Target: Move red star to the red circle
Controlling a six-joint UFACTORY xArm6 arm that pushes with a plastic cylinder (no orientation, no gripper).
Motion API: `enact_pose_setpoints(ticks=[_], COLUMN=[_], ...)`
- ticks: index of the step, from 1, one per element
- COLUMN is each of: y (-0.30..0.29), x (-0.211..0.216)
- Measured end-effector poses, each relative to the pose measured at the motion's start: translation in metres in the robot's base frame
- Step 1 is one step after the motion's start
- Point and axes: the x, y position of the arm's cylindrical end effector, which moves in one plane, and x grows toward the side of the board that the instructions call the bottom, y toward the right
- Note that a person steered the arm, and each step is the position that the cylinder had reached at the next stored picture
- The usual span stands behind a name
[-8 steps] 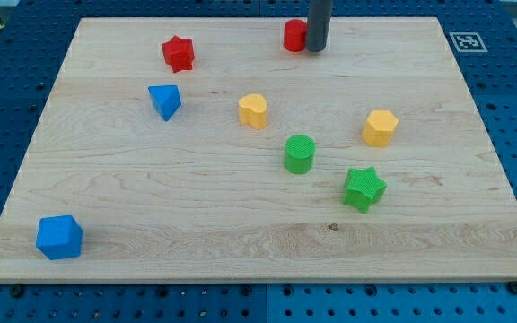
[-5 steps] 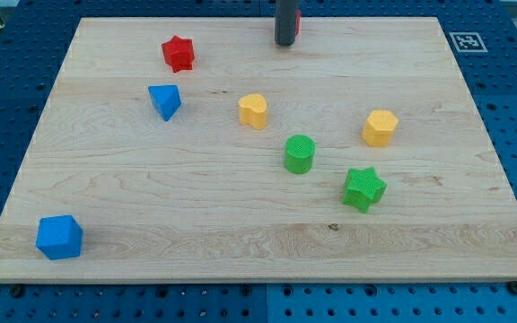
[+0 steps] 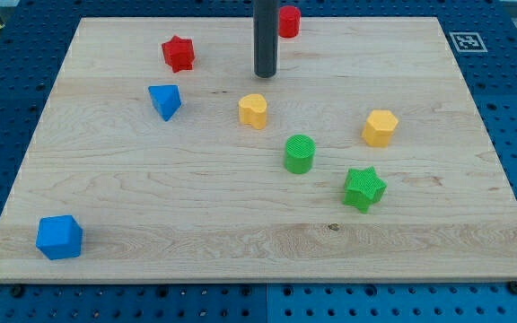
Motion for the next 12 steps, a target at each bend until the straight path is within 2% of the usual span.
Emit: enact_pose_setpoints(ticks=[2,3,4,5,6,8,10,12], y=[-0.097,-0.122,-0.171,-0.182,-0.155,-0.157,-0.147,-0.147], x=[-0.003,0.002,-0.011,-0.039,-0.045,-0.008,-0.007,-0.032])
